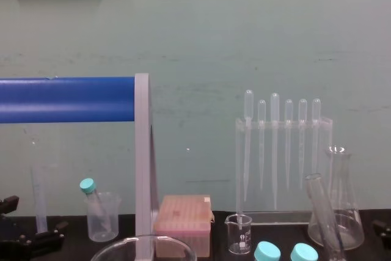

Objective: Hold the test tube with one hand and immerse one end into the beaker, then return it to the test tube rack.

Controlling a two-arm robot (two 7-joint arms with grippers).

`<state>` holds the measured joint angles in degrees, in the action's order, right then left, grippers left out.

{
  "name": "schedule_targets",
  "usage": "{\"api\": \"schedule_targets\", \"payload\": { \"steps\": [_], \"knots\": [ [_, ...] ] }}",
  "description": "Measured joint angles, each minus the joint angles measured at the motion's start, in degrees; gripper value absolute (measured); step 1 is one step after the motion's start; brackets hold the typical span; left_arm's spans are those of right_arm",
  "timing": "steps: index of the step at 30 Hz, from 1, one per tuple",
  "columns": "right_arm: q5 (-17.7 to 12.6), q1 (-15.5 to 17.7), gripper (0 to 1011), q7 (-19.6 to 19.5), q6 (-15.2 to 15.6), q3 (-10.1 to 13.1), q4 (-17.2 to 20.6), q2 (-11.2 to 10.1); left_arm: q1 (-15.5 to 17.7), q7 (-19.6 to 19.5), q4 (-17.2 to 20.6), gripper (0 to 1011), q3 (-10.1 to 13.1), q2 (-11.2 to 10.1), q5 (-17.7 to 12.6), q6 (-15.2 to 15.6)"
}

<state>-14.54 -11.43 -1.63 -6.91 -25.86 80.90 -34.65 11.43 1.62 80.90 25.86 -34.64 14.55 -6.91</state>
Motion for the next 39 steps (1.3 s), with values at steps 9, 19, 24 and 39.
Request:
{"api": "schedule_targets", "payload": {
  "steps": [9,19,24,39],
  "knots": [
    [0.0,0.0,1000,0.0,0.0,0.0,0.0,0.0,0.0,0.0,0.0,1000,0.0,0.0,0.0,0.0],
    [0.0,0.0,1000,0.01,0.0,0.0,0.0,0.0,0.0,0.0,0.0,1000,0.0,0.0,0.0,0.0],
    [0.0,0.0,1000,0.01,0.0,0.0,0.0,0.0,0.0,0.0,0.0,1000,0.0,0.0,0.0,0.0],
    [0.0,0.0,1000,0.01,0.0,0.0,0.0,0.0,0.0,0.0,0.0,1000,0.0,0.0,0.0,0.0]
  ]
}}
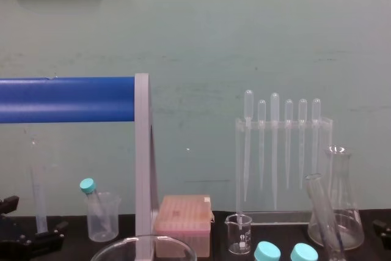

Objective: Hold the test tube with one hand and immerse one end into the beaker, then return it to the test tube rack.

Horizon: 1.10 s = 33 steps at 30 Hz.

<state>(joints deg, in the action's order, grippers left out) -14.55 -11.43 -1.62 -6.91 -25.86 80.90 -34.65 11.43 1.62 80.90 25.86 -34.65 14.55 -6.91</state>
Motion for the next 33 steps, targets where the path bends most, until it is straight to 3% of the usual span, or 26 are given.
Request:
{"api": "schedule_targets", "payload": {
  "steps": [15,21,25,29,33],
  "knots": [
    [-0.09,0.04,1000,0.11,0.0,0.15,0.06,0.0,0.0,0.0,0.0,1000,0.0,0.0,0.0,0.0],
    [-5.28,1.29,1000,4.34,-1.02,3.79,3.71,-0.79,0.0,0.0,0.0,1000,0.0,0.0,0.0,0.0],
    [-10.32,2.78,1000,9.54,-3.43,6.79,8.37,-1.99,0.0,0.0,0.0,1000,0.0,0.0,0.0,0.0],
    [-13.39,3.78,1000,13.87,-5.29,8.0,11.11,-2.85,0.0,0.0,0.0,1000,0.0,0.0,0.0,0.0],
    [-17.57,4.58,1000,21.73,-6.99,8.4,13.6,-4.07,0.0,0.0,0.0,1000,0.0,0.0,0.0,0.0]
  ]
}}
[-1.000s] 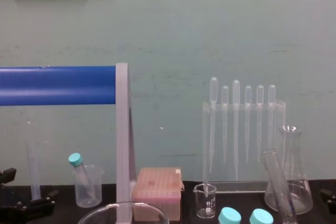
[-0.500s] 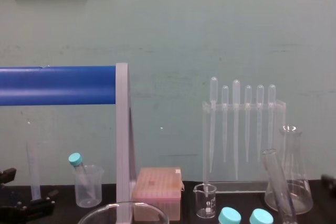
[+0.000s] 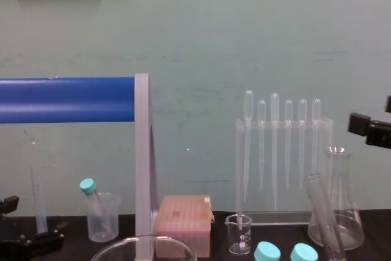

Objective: Hold the test tube with one hand and immerse one end into the beaker, then return it to the test tube rack.

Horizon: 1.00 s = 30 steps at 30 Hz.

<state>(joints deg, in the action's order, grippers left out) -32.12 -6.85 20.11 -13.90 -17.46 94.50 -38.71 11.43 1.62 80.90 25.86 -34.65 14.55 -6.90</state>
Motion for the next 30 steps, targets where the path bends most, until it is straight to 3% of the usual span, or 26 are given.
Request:
{"api": "schedule_targets", "payload": {
  "steps": [5,14,21,30],
  "knots": [
    [-1.77,-0.31,1000,6.76,0.25,-1.39,0.36,-0.51,0.0,0.0,0.0,1000,0.0,0.0,0.0,0.0],
    [-1.92,-2.43,1000,12.56,3.69,-4.29,-1.88,1.15,0.0,0.0,0.0,1000,0.0,0.0,0.0,0.0],
    [-1.07,-4.06,1000,13.76,6.91,-5.56,-4.49,3.0,0.0,0.0,0.0,1000,0.0,0.0,0.0,0.0],
    [0.2,-4.45,1000,13.97,8.89,-5.57,-5.7,4.05,0.0,0.0,0.0,1000,0.0,0.0,0.0,0.0]
  ]
}}
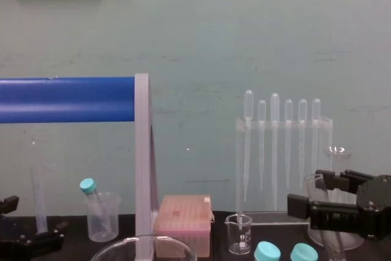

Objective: Hold the test tube with one hand and immerse one end into the beaker, then return it to the test tube rack.

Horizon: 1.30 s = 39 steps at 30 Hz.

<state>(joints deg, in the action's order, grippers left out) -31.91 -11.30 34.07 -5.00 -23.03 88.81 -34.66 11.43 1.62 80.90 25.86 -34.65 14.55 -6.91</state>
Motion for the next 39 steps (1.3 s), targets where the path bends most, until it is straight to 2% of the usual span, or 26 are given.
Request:
{"api": "schedule_targets", "payload": {
  "steps": [16,31,37,39],
  "knots": [
    [1.74,-0.37,1000,-0.6,1.16,0.36,-1.5,1.57,0.0,0.0,0.0,1000,0.0,0.0,0.0,0.0],
    [1.69,-0.32,1000,-0.67,1.14,0.4,-1.45,1.52,0.0,0.0,0.0,1000,0.0,0.0,0.0,0.0],
    [1.64,-0.32,885,-0.66,1.13,0.36,-1.41,1.48,0.0,0.0,0.0,1000,0.0,0.0,0.0,0.0],
    [1.63,-0.32,817,-0.65,1.12,0.35,-1.41,1.48,0.0,0.0,0.0,1000,0.0,0.0,0.0,0.0]
  ]
}}
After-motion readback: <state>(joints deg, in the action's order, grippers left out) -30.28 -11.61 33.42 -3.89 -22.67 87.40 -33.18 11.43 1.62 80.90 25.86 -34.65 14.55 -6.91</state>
